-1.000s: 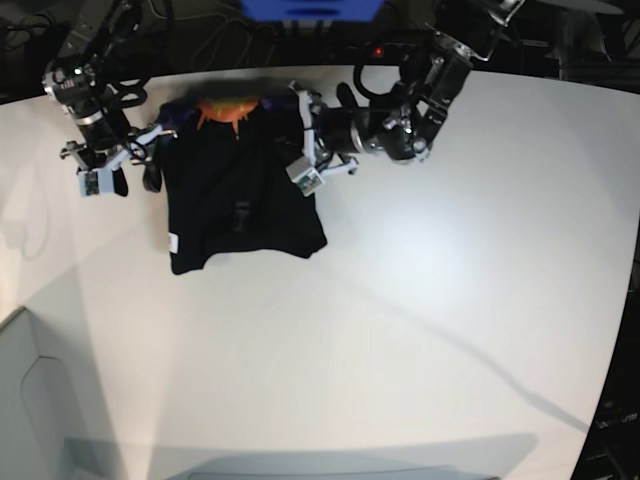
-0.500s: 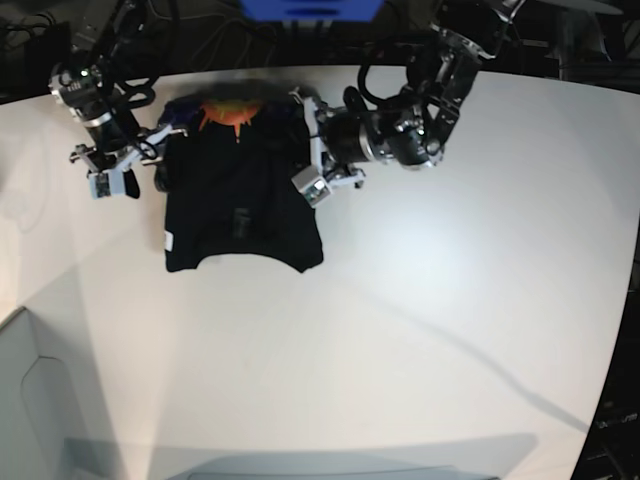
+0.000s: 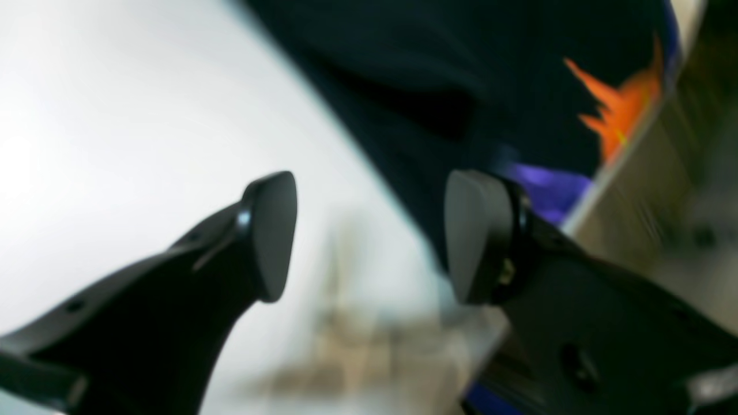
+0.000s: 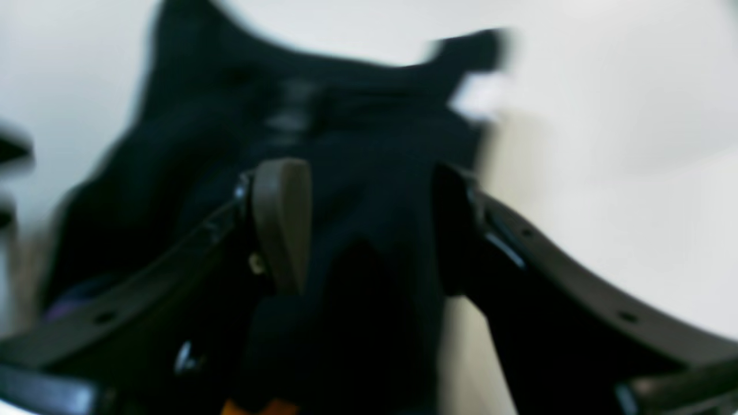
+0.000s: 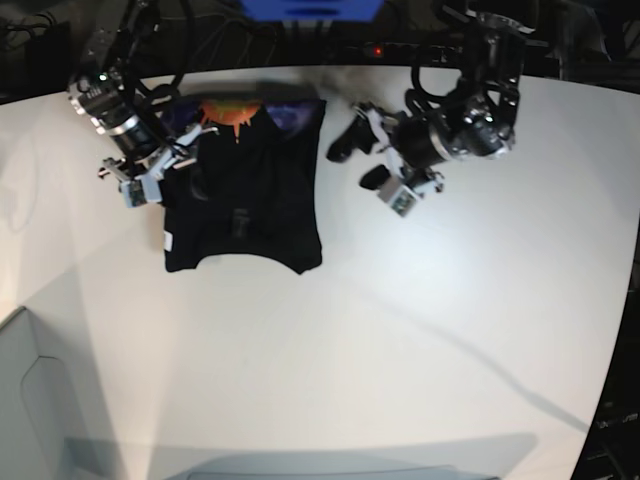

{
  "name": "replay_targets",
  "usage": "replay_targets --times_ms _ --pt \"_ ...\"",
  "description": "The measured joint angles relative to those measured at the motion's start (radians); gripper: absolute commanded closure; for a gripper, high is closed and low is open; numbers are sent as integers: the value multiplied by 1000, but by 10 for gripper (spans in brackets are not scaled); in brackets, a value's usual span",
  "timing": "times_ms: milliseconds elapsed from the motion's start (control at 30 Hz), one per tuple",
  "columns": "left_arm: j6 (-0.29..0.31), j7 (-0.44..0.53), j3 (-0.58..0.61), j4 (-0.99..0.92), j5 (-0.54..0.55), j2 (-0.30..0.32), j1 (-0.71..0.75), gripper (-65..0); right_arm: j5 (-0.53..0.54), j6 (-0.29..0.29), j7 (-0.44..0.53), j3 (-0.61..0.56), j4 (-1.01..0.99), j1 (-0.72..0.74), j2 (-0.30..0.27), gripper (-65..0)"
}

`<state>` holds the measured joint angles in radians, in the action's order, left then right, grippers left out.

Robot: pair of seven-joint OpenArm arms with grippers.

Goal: Fold the T-shirt properly
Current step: 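Release the bundle and lift the left gripper away, then pinch and tuck the bundle's collar edge with the right gripper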

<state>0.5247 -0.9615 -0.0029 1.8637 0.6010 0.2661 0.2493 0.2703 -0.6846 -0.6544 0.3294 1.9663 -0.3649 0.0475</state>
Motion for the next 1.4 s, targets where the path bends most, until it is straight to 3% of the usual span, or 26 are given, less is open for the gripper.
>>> replay_targets --times_ms 233,433,533,667,933,1200,1400 --pt "0 1 -397 2 -5 -13 18 -393 0 0 2 -212 -6 -37 -13 -335" --pt "-1 -1 -562 -16 -11 -11 17 -393 1 1 13 -265 -85 -37 -25 -335" --pt "-1 -3 -588 -16 -7 -10 17 -392 2 1 10 -268 -153 -21 -30 -335" --pt "0 -4 -609 -16 -9 -14 20 -392 0 0 23 -370 -189 -41 -110 -335" --pt "0 -65 -609 -16 -6 -14 21 -393 7 0 27 -497 -189 -34 -207 -335" --pt "0 -74 -609 -16 -9 -14 24 -393 0 0 57 -465 -119 -21 -209 -338" --pt "0 -76 -609 -16 -12 -11 35 -393 0 0 56 -488 -206 46 -194 -335"
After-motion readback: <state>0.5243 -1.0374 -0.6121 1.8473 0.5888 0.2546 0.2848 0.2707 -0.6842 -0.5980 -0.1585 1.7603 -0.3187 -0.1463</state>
